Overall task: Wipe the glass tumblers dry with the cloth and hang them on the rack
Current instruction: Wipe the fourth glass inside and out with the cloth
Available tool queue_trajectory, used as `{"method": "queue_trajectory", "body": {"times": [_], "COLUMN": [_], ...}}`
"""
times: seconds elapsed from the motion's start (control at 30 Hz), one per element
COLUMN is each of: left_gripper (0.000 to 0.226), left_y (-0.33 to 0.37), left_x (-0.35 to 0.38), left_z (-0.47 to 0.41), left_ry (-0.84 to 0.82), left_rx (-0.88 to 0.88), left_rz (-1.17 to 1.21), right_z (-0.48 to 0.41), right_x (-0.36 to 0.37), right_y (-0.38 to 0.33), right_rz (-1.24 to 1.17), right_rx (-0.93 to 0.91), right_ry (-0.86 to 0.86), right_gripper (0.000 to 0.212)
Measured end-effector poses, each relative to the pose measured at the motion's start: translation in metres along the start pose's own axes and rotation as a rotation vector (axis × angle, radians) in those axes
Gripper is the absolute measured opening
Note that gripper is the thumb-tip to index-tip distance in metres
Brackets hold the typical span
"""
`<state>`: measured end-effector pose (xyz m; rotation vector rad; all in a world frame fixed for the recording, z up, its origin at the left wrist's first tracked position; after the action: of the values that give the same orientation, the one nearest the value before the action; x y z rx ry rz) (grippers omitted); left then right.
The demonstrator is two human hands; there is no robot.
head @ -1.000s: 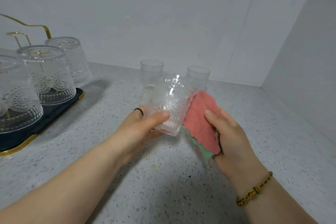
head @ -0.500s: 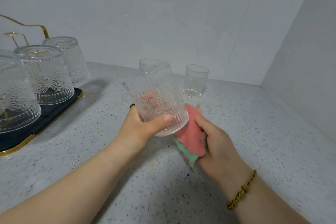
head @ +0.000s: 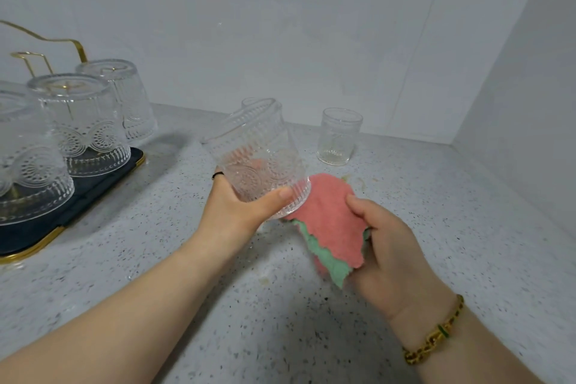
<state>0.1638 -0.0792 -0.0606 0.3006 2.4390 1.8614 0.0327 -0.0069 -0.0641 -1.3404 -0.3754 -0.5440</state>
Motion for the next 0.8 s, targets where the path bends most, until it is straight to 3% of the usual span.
{"method": "queue_trajectory", "body": {"times": [0.1,0.33,0.47,0.53,0.67,0.8], "left_gripper": [0.095,0.092,0.104,0.110,0.100,0.097], "left_y": [-0.001,-0.003,-0.005,-0.006,-0.004,-0.003], "left_x": [0.006,0.011,0.001,-0.003,0.004,0.013], "left_z": [0.004,0.006,-0.001,-0.002,0.002,0.007], "left_ry": [-0.040,-0.061,0.012,0.015,-0.034,-0.085], "left_rx": [0.023,0.018,-0.005,-0.041,-0.012,0.008], "left_rz": [-0.004,0.013,0.056,0.089,0.029,-0.016], "right_z": [-0.003,-0.004,-0.001,-0.001,-0.005,-0.007], "right_x": [-0.004,0.013,0.011,0.003,-0.010,0.004], "right_y": [-0.002,0.015,0.022,0.013,-0.001,0.011], "right_rz": [-0.031,0.058,0.215,0.281,0.161,0.024], "right_rx": [-0.016,0.083,0.171,0.135,0.034,0.050], "right_ry": [0.012,-0.174,-0.210,-0.136,0.011,-0.067], "right_gripper": [0.030,0.036,0.034,0.032,0.029,0.029]}}
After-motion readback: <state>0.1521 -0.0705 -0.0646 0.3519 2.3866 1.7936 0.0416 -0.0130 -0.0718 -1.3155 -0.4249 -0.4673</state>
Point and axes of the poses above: each hand's wrist, its own z-axis away from the middle knuckle, its own x-axis out of the palm, y = z × x, the point moved 6 cm from there along -z, towards the middle knuckle, and after that the axes turned 5 degrees about z, right-handed, at the moved point
